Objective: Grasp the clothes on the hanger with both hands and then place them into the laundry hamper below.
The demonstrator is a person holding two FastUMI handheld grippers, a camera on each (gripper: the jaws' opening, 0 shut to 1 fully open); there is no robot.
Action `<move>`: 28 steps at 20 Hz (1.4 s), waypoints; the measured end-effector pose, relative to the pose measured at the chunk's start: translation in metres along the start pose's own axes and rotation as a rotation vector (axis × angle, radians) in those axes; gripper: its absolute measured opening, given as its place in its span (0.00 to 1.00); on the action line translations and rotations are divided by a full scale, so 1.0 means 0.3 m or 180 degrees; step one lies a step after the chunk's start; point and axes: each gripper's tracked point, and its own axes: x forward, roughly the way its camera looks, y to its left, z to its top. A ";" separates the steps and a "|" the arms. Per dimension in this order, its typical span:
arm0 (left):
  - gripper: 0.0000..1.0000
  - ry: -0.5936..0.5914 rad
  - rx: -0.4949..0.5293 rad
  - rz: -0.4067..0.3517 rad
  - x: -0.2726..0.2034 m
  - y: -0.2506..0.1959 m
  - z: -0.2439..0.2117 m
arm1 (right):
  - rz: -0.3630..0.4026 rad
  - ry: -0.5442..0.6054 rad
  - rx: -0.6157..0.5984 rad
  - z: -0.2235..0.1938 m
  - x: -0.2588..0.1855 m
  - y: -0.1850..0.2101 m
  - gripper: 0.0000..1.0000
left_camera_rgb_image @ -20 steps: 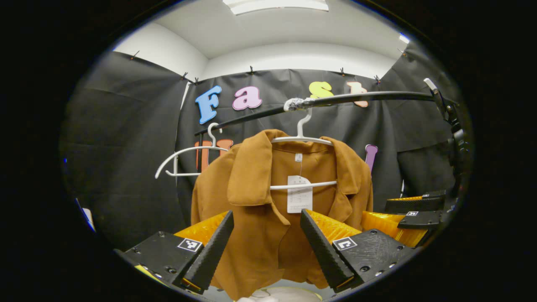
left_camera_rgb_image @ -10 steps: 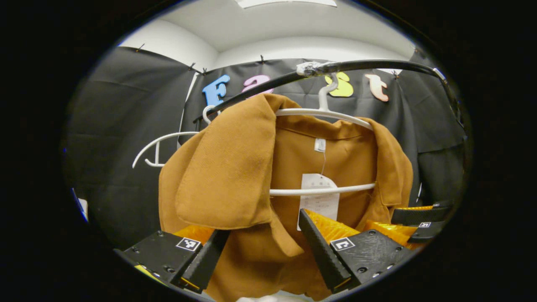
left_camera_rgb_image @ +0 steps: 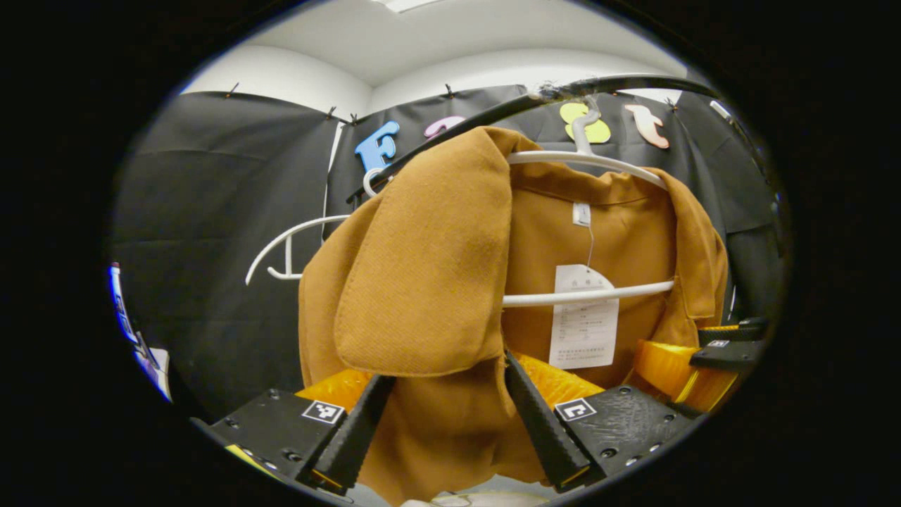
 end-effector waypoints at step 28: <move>0.00 0.0074 0.0006 -0.0422 -0.169 0.130 0.066 | 0.2269 0.0126 0.1125 0.088 -0.189 0.013 0.04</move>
